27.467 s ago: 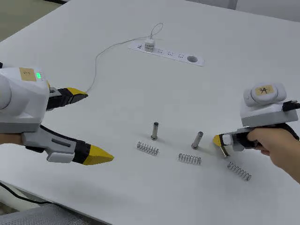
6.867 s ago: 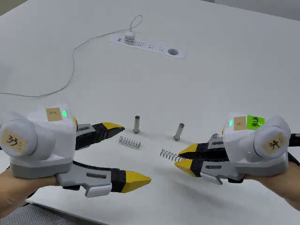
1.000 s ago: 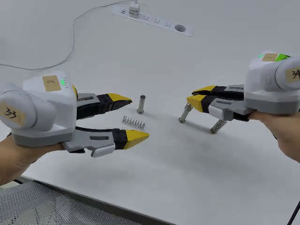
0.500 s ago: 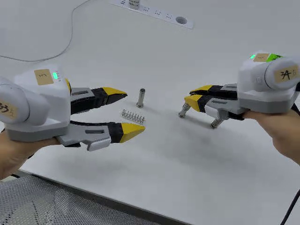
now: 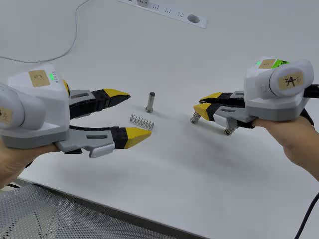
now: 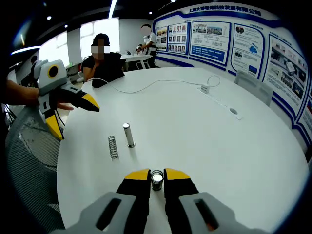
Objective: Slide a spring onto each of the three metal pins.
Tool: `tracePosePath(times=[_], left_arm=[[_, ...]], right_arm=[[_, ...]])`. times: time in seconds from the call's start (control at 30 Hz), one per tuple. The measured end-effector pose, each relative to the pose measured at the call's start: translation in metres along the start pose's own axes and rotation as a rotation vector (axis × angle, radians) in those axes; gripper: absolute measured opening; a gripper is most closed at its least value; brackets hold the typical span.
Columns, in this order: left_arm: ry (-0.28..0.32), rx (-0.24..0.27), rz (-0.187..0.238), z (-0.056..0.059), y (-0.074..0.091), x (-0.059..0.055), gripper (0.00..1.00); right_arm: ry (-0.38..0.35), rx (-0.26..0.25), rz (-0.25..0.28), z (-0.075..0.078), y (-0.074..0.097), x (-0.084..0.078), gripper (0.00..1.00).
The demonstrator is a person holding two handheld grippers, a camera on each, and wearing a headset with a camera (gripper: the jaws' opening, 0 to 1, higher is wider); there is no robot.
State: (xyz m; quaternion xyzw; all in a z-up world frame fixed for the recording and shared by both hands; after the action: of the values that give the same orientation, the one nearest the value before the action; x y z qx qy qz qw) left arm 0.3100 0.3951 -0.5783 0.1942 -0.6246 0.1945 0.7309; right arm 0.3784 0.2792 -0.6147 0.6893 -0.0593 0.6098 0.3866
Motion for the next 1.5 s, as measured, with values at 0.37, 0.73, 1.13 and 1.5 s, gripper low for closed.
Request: tracePosePath(times=[0.37, 0.73, 1.13, 1.5], left_arm=[[-0.020, 0.015, -0.020, -0.003, 0.003, -0.002, 0.55], [-0.030, 0.024, -0.045, -0.005, 0.004, -0.007, 0.54], [-0.030, 0.022, -0.063, -0.005, 0.003, -0.012, 0.54], [-0.021, 0.023, -0.086, -0.005, 0.005, -0.017, 0.59]], right_arm=[[0.013, 0.007, -0.026, 0.000, -0.004, -0.008, 0.11], [0.023, 0.001, -0.047, 0.002, -0.005, -0.011, 0.12], [0.030, -0.005, -0.048, 0.001, 0.001, -0.008, 0.16], [0.063, -0.049, 0.004, 0.000, 0.013, 0.017, 0.17]])
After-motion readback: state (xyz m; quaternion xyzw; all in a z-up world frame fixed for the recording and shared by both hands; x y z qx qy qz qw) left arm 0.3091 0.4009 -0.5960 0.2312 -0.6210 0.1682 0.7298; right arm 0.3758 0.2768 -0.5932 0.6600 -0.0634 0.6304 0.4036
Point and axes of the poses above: the centre of the closed fingertips' face, and the gripper's own axes: y roughly backward along the fingers, z roughly to its right, x roughly out of its top, the point moved 1 cm from there along y, roughly backward along the fingers, and after that the axes turned 13 degrees about z, right-handed, at the moved point
